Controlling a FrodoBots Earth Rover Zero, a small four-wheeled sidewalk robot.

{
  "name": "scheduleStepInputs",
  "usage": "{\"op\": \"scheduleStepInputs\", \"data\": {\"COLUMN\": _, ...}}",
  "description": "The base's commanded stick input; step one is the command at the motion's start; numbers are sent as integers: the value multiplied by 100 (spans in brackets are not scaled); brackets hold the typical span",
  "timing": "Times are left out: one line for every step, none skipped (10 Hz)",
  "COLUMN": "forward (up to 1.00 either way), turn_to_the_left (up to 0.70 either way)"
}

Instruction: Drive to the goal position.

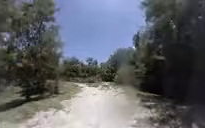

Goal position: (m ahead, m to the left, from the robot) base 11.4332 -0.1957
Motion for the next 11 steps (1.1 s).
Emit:
{"op": "scheduleStepInputs", "data": {"forward": 85, "turn_to_the_left": -1}}
{"op": "scheduleStepInputs", "data": {"forward": 85, "turn_to_the_left": -1}}
{"op": "scheduleStepInputs", "data": {"forward": 85, "turn_to_the_left": -1}}
{"op": "scheduleStepInputs", "data": {"forward": 85, "turn_to_the_left": -1}}
{"op": "scheduleStepInputs", "data": {"forward": 85, "turn_to_the_left": -1}}
{"op": "scheduleStepInputs", "data": {"forward": 85, "turn_to_the_left": -1}}
{"op": "scheduleStepInputs", "data": {"forward": 85, "turn_to_the_left": -1}}
{"op": "scheduleStepInputs", "data": {"forward": 85, "turn_to_the_left": -1}}
{"op": "scheduleStepInputs", "data": {"forward": 85, "turn_to_the_left": -1}}
{"op": "scheduleStepInputs", "data": {"forward": 85, "turn_to_the_left": -1}}
{"op": "scheduleStepInputs", "data": {"forward": 85, "turn_to_the_left": -1}}
